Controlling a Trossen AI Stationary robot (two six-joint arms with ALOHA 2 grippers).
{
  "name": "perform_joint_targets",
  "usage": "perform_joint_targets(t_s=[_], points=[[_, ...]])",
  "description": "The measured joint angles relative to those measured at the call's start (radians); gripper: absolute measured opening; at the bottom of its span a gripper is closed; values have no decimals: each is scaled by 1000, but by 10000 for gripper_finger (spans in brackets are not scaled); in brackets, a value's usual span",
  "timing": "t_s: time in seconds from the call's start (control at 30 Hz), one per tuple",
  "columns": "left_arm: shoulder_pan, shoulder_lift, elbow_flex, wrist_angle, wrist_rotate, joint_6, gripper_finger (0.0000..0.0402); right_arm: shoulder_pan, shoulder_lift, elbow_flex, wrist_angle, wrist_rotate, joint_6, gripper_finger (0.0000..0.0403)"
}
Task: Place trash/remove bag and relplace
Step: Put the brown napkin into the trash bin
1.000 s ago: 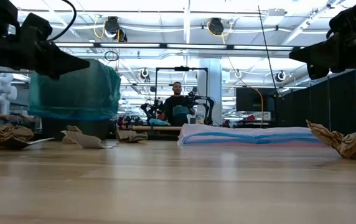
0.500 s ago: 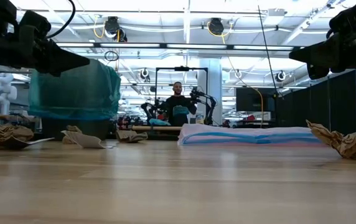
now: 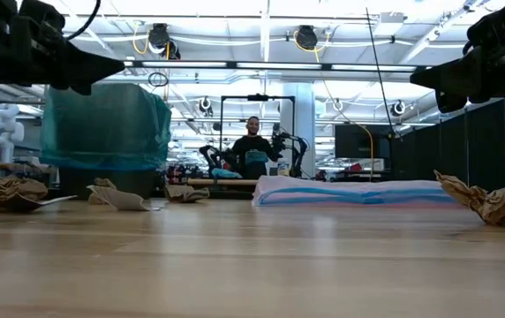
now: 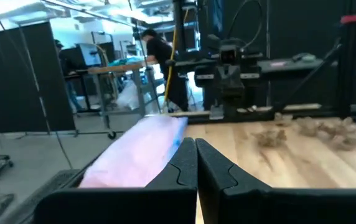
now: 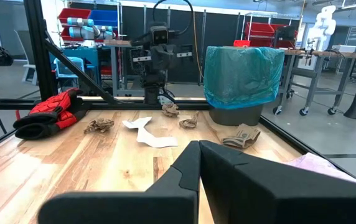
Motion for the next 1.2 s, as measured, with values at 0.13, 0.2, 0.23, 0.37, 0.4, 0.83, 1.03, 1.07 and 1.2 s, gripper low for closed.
perform_joint_targets(t_s=[0.13,0.2,0.23,0.37,0.4,0.83,1.03,1.07,1.2], points=[[0,113,74,-31,-22,47,0,0,0,0,0,0,0,0],[0,193,126,-54,-22,48,0,0,0,0,0,0,0,0],[0,239,159,-70,-22,49,0,0,0,0,0,0,0,0],[0,442,302,-219,-48,45,0,0,0,0,0,0,0,0],[0,499,344,-256,-59,42,0,0,0,0,0,0,0,0],[0,1053,699,-765,-275,13,19,0,0,0,0,0,0,0],[0,1211,724,-948,-373,-121,72,0,0,0,0,0,0,0],[0,1233,725,-961,-363,-146,83,0,0,0,0,0,0,0],[0,1318,725,-969,-334,-221,120,0,0,0,0,0,0,0]])
